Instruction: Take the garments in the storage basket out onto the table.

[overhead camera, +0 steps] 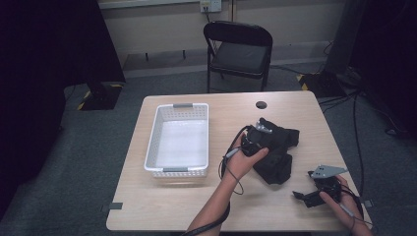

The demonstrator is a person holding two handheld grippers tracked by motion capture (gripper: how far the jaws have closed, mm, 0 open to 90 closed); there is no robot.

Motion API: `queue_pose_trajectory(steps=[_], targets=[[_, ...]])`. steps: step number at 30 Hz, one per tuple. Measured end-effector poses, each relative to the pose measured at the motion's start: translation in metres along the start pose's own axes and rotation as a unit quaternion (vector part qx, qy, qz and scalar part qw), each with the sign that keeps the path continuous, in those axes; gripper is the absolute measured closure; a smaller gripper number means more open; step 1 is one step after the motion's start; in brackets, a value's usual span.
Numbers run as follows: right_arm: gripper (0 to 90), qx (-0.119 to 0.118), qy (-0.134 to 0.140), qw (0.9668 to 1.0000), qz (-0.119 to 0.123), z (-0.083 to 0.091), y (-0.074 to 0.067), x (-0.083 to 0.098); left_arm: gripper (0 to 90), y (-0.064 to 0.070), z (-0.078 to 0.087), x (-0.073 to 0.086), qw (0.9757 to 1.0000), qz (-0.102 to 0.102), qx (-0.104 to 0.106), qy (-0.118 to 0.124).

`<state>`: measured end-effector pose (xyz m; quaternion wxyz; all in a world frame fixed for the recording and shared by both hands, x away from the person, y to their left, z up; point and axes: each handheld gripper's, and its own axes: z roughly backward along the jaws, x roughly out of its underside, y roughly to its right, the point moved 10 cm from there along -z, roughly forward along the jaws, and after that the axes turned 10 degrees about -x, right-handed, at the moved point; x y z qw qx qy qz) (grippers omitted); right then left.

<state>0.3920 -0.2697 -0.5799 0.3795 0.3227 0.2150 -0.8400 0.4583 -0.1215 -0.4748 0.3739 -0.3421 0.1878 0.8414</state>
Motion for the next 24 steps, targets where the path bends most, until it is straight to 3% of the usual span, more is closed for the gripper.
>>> queue_pose_trajectory(steps=[8, 24], targets=[[0.0, 0.000, 0.000, 1.0000, 0.000, 0.000, 0.000, 0.000, 3.5, 0.000, 0.004, 0.013, 1.0000, -0.009, -0.002, -0.002], [0.0, 0.000, 0.000, 1.0000, 0.000, 0.000, 0.000, 0.000, 4.2, -0.004, 0.012, 0.039, 1.0000, -0.002, -0.003, -0.003]])
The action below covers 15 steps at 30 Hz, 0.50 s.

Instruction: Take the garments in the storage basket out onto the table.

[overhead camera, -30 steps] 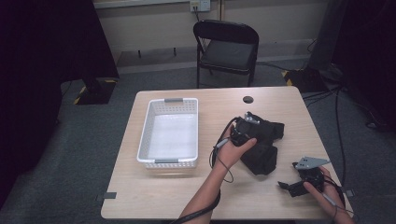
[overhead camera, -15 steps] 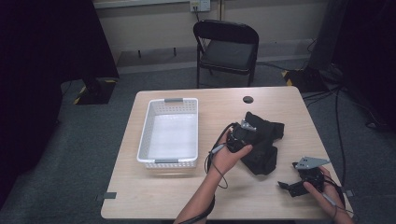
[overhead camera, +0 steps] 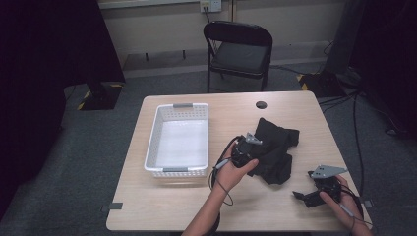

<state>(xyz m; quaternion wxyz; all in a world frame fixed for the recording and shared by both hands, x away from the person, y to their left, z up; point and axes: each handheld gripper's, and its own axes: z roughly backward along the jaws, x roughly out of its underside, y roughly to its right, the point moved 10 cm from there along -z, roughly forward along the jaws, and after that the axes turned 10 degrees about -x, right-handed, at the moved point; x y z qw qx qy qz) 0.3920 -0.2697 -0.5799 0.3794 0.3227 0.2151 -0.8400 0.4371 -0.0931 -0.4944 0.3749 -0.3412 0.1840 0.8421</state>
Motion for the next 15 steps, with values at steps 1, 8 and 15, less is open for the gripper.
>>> queue_pose_trajectory(steps=[1, 8, 15], targets=[[0.0, 0.000, 0.000, 1.0000, 0.000, 0.000, 0.000, 0.000, 4.2, 0.000, 0.000, 0.001, 1.0000, -0.001, 0.001, 0.000], [0.0, 0.000, 0.000, 1.0000, 0.000, 0.000, 0.000, 0.000, 4.2, 0.004, 0.002, 0.012, 0.9999, -0.008, 0.010, -0.007], [0.0, 0.000, 0.000, 1.0000, 0.000, 0.000, 0.000, 0.000, 4.2, 0.009, 0.005, 0.019, 0.9998, -0.014, 0.014, -0.008]])
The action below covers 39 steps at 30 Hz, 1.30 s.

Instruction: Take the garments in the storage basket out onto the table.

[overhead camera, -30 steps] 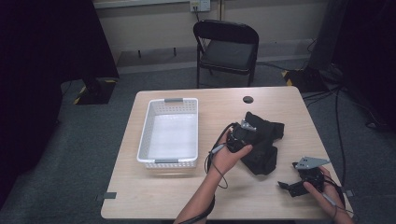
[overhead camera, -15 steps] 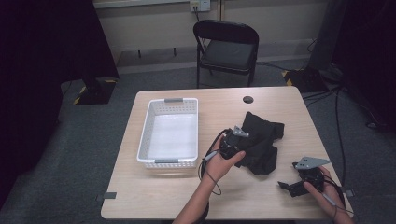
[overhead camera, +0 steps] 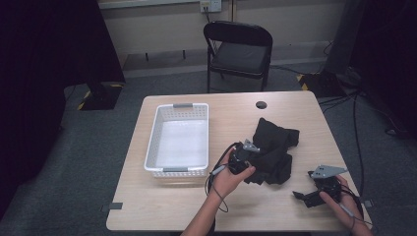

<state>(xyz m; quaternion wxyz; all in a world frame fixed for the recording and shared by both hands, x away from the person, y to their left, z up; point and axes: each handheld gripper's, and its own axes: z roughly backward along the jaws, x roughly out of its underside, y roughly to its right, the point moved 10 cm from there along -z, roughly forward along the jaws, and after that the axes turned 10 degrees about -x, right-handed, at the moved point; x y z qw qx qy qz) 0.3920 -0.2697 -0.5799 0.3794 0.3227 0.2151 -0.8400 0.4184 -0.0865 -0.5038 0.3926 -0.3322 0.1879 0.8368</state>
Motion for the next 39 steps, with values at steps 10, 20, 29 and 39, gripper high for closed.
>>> queue_pose_trajectory(steps=[10, 20, 29, 39], targets=[[0.0, 0.000, 0.000, 1.0000, 0.000, 0.000, 0.000, 0.000, 4.2, 0.004, 0.002, 0.014, 1.0000, 0.004, 0.005, 0.001], [0.0, 0.000, 0.000, 1.0000, 0.000, 0.000, 0.000, 0.000, 4.2, 0.001, 0.003, 0.033, 0.9999, 0.010, 0.007, -0.011], [0.0, 0.000, 0.000, 1.0000, 0.000, 0.000, 0.000, 0.000, 4.2, 0.001, 0.005, 0.044, 0.9997, 0.011, 0.010, -0.019], [0.0, 0.000, 0.000, 1.0000, 0.000, 0.000, 0.000, 0.000, 4.2, 0.001, 0.007, 0.054, 0.9995, 0.014, 0.018, -0.022]])
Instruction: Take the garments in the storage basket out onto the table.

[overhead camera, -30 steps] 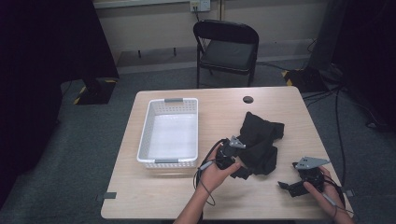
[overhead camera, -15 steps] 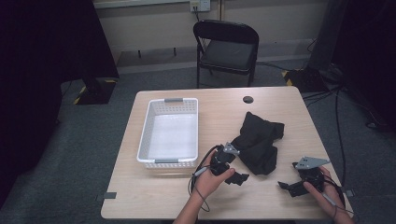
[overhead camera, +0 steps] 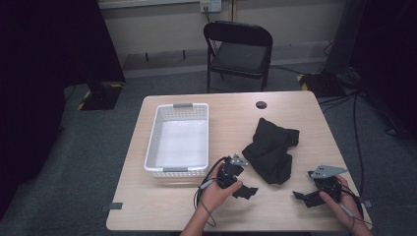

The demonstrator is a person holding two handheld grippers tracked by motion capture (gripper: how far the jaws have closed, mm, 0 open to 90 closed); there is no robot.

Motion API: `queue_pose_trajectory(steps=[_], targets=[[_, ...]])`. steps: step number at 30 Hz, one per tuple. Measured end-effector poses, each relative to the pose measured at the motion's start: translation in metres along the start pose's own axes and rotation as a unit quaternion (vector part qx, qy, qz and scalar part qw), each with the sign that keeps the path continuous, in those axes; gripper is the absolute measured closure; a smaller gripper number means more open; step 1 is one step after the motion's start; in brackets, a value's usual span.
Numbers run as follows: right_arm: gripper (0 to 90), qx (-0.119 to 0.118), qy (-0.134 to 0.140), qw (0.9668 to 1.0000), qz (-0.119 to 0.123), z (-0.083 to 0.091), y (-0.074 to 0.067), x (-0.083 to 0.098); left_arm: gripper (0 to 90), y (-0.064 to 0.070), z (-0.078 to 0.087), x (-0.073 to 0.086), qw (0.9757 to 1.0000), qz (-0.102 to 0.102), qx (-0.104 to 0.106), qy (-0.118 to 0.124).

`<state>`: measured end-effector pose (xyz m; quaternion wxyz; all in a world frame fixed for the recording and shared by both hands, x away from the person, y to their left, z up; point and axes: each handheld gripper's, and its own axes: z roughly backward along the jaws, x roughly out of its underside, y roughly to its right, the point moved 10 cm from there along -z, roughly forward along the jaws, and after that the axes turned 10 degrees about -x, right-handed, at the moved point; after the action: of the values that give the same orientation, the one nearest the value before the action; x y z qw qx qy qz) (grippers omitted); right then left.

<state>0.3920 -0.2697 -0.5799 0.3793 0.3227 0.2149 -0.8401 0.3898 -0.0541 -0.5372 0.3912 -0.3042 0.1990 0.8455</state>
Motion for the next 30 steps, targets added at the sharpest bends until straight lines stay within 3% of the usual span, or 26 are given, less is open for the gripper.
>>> queue_pose_trajectory(steps=[17, 30], targets=[[0.0, 0.000, 0.000, 1.0000, 0.000, 0.000, 0.000, 0.000, 4.2, -0.002, 0.002, 0.016, 0.9999, 0.014, 0.009, -0.005], [0.0, 0.000, 0.000, 1.0000, 0.000, 0.000, 0.000, 0.000, 4.3, -0.009, 0.013, 0.030, 0.9999, 0.014, 0.002, -0.010]])
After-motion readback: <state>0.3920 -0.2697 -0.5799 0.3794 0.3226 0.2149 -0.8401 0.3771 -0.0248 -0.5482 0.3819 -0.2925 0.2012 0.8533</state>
